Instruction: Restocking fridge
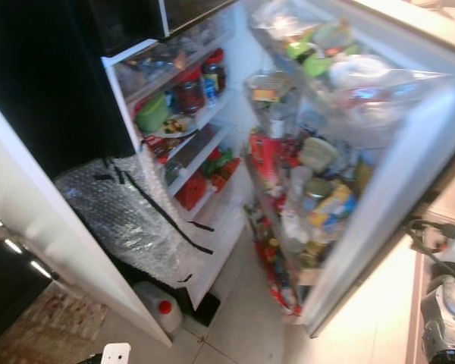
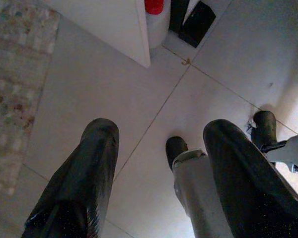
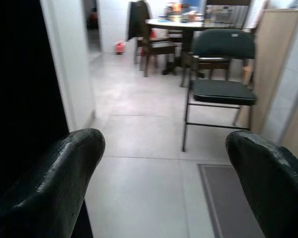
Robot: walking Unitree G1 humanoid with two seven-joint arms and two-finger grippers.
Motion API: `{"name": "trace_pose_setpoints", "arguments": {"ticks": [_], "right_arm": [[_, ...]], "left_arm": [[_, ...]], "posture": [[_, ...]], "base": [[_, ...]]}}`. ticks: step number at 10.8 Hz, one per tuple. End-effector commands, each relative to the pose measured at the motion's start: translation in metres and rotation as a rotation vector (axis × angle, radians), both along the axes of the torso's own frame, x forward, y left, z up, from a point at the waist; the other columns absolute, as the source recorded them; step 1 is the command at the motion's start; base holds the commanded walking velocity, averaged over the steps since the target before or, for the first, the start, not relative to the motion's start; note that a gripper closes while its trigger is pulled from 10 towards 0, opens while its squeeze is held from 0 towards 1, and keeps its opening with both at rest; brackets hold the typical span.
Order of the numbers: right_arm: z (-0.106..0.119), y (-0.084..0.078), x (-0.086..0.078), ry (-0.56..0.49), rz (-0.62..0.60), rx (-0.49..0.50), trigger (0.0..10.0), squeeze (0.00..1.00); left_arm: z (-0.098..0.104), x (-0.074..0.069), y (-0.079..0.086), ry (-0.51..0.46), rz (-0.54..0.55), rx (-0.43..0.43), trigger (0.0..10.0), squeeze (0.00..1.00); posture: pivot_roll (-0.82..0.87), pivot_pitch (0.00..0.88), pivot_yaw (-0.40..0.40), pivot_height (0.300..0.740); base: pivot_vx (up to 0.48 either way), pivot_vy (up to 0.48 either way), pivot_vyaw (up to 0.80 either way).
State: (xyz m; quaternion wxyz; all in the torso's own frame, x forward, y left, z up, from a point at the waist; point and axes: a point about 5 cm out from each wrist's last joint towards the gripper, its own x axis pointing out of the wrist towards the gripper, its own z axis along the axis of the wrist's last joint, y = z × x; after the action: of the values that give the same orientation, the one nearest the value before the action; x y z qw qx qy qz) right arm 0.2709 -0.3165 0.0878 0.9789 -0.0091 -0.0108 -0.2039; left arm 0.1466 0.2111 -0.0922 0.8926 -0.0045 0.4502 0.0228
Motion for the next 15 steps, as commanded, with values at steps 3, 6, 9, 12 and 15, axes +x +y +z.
{"name": "trace_pose_setpoints", "arguments": {"ticks": [3,6,9,12,15], "right_arm": [[-0.014,0.041,0.005,0.074,0.307,0.008,10.0,0.00],[-0.024,0.060,-0.001,0.120,0.496,0.055,10.0,0.00],[-0.027,0.092,-0.007,0.144,0.742,0.118,10.0,0.00],[-0.040,0.110,-0.022,0.222,0.905,0.193,10.0,0.00],[-0.040,0.115,-0.025,0.226,0.952,0.227,10.0,0.00]], "left_arm": [[-0.001,-0.002,-0.001,-0.001,-0.012,0.009,10.0,0.00],[0.000,-0.002,0.002,-0.002,-0.007,0.018,10.0,0.00],[0.001,0.001,0.002,-0.009,-0.011,0.021,10.0,0.00],[0.001,0.002,-0.002,-0.012,-0.019,0.017,10.0,0.00],[0.001,0.001,-0.001,-0.007,-0.019,0.017,10.0,0.00]], "posture": [[-0.11,0.018,0.061,0.740],[-0.11,0.017,0.061,0.740],[-0.11,0.016,0.064,0.740],[-0.11,0.011,0.065,0.740],[-0.11,0.017,0.063,0.740]], "base": [[0.000,0.000,0.00],[0.000,0.000,0.00],[0.000,0.000,0.00],[0.000,0.000,0.00],[0.000,0.000,0.00]]}}
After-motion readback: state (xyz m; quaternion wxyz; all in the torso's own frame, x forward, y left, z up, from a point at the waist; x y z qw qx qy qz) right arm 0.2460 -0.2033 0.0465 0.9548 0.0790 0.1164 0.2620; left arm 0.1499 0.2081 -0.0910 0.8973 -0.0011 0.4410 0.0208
